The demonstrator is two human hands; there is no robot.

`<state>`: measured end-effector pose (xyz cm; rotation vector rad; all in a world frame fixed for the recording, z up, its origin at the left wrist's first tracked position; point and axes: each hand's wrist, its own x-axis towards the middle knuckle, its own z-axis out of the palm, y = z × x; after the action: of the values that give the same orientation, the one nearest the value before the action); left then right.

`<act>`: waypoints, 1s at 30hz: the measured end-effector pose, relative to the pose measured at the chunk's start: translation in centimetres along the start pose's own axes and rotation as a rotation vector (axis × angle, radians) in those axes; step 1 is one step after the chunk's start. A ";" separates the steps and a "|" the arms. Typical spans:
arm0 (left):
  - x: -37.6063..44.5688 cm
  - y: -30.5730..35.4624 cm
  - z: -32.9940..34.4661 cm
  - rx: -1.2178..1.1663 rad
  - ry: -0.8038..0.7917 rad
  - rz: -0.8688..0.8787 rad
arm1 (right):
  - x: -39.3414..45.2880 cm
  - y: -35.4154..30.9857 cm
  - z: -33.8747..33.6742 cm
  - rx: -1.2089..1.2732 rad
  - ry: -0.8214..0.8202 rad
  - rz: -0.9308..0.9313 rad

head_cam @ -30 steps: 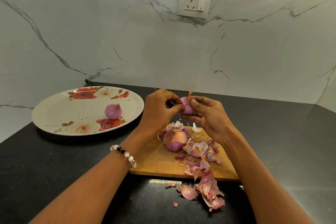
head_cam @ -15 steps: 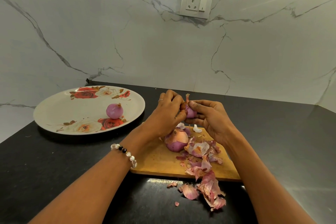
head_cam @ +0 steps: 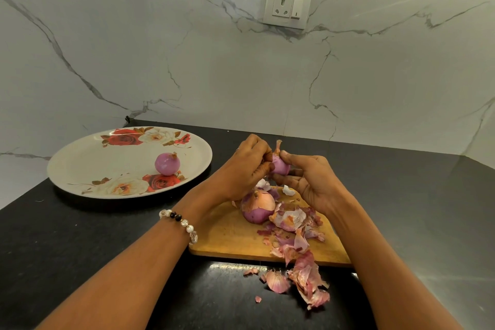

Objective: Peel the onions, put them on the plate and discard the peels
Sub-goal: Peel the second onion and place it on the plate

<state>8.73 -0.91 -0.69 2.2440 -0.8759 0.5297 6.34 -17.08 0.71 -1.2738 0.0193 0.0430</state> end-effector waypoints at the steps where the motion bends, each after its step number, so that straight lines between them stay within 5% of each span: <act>1: 0.0 0.0 0.0 -0.010 0.005 0.005 | 0.0 0.0 0.0 0.020 0.013 0.007; 16: -0.1 0.1 -0.4 -0.369 0.144 -0.162 | -0.3 -0.6 0.2 0.118 0.017 0.023; 22: -0.2 -0.1 -0.7 -0.536 0.161 -0.249 | 0.3 -0.1 -0.2 -0.033 -0.004 -0.083; 30: -0.2 0.3 0.2 -0.421 0.262 -0.367 | 0.8 0.4 -0.1 -0.132 -0.079 -0.214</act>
<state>8.41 -1.08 -0.80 1.8372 -0.3839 0.4090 7.11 -17.05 0.30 -1.3992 -0.1907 -0.0908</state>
